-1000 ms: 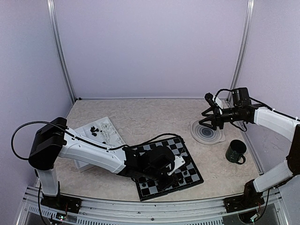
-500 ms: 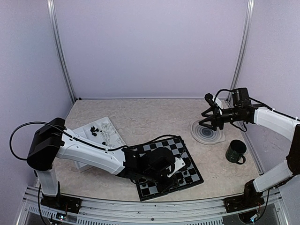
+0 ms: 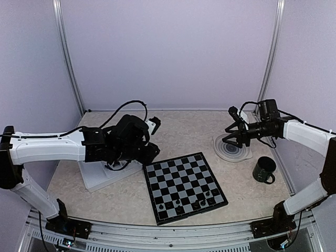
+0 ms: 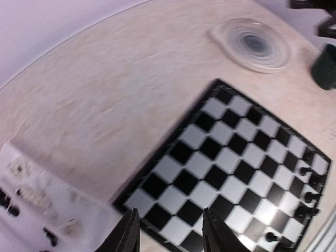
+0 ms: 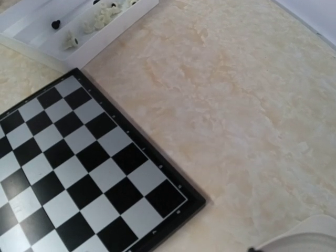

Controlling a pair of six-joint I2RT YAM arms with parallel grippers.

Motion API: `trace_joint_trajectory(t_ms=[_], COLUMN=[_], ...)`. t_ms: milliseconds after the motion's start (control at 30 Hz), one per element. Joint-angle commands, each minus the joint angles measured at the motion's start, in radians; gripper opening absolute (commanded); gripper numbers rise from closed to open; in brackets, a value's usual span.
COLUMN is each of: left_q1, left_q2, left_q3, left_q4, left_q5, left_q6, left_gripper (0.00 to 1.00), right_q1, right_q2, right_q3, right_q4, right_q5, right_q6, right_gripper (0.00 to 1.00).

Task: Set up the chess pieces on the board
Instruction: Pick up the pawn from the storage box.

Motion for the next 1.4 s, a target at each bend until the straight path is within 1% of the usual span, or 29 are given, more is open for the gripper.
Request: trace_joint_trajectory(t_ms=[0,67,167,200,333,433,533,633,767,867,1133,1367], left_q1=[0.113,0.195,0.298,0.321,0.386,0.431,0.479,0.519,0.556,0.569,0.57,0.569], left_q2=[-0.014,-0.025,-0.045,-0.048,-0.049,-0.044,-0.03,0.004,0.037,0.051,0.157,0.216], left_q3=[-0.086,-0.131,-0.199,-0.217,-0.266,-0.289,-0.299,-0.289,-0.279,-0.266,-0.195,-0.175], left_q4=[-0.249,-0.268,-0.25,-0.245,-0.234,-0.196,-0.162,-0.15,-0.134,-0.135,-0.198,-0.182], left_q5=[-0.175,-0.155,-0.038,-0.023,-0.026,0.022,0.068,0.071,0.088,0.088,0.02,0.029], left_q6=[-0.163,-0.208,-0.229,-0.234,-0.235,-0.201,-0.152,-0.102,-0.059,-0.042,-0.009,-0.006], left_gripper=[0.42,0.42,0.43,0.42,0.41,0.4,0.36,0.32,0.31,0.34,0.35,0.34], right_q1=[0.01,0.015,0.023,0.025,0.032,0.034,0.037,0.038,0.039,0.039,0.04,0.041], right_q2=[0.008,0.014,0.026,0.03,0.035,0.036,0.036,0.037,0.035,0.035,0.043,0.042], right_q3=[0.013,0.014,0.019,0.021,0.023,0.023,0.023,0.023,0.022,0.022,0.024,0.023], right_q4=[-0.018,-0.019,-0.027,-0.029,-0.033,-0.034,-0.034,-0.035,-0.035,-0.036,-0.044,-0.047], right_q5=[-0.025,-0.026,-0.025,-0.026,-0.025,-0.02,-0.019,-0.019,-0.016,-0.013,-0.013,-0.008], right_q6=[-0.016,-0.016,-0.017,-0.017,-0.019,-0.019,-0.02,-0.022,-0.025,-0.026,-0.034,-0.036], right_gripper=[0.64,0.64,0.64,0.65,0.66,0.66,0.67,0.67,0.67,0.67,0.67,0.67])
